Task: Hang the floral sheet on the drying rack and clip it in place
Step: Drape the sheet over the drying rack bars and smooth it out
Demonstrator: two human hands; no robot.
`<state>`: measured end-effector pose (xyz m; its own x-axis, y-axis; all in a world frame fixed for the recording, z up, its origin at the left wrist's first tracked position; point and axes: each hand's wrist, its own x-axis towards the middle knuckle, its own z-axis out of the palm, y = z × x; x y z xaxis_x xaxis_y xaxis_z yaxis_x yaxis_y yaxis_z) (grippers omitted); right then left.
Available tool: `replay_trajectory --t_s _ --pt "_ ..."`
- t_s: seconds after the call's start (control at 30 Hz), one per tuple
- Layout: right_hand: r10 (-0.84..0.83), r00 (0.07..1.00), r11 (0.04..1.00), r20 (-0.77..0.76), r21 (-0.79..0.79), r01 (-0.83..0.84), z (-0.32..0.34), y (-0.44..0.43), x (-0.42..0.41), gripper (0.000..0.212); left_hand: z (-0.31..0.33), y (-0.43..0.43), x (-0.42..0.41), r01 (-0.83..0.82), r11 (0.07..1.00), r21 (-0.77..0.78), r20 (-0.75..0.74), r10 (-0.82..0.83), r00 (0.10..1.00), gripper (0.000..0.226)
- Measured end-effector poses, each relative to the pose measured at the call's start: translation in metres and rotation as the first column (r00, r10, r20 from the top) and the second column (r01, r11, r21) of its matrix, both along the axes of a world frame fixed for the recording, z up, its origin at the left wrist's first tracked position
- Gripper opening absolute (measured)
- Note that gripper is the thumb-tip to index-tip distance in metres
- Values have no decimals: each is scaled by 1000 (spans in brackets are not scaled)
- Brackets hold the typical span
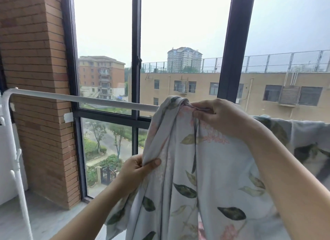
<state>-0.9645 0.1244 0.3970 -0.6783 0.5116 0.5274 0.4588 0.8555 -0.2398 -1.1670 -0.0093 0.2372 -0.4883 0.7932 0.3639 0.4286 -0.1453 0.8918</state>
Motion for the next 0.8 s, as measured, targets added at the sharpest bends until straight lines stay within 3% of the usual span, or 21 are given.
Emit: replay_trajectory --t_s 0.07,0.2,0.27,0.4,0.5,0.6,0.7,0.73,0.8 --pt "1 1000 1000 -1 -8 -1 -1 1 -4 45 5 -7 -11 13 999 42 -44 -11 999 30" --pt "1 1000 999 -9 -39 -2 -2 1 -5 47 12 -22 -45 -47 987 153 -223 80 971 67" --pt "1 1000 999 -26 -41 -2 -1 0 -3 47 17 -27 -59 -114 975 188 -313 169 934 72" --pt "22 999 999 -34 -32 -23 -1 -1 -6 41 24 -27 -56 -170 961 220 -290 231 929 73" --pt "20 999 1000 -43 -19 -21 -1 0 -8 33 21 -24 -54 -156 960 232 -188 201 961 70" --pt "18 998 999 -53 -28 -19 -2 2 -7 36 22 -29 -58 -187 933 307 -292 279 915 47" --pt "24 998 999 -58 -35 -26 -2 4 -5 38 35 -37 -69 -294 867 402 -387 452 804 34" --pt "26 998 999 -60 -34 -28 -2 4 -5 39 39 -41 -74 -293 866 405 -416 460 784 34" --pt "29 998 999 -60 -33 -31 -3 4 -6 40 47 -49 -74 -206 912 355 -431 355 829 36"
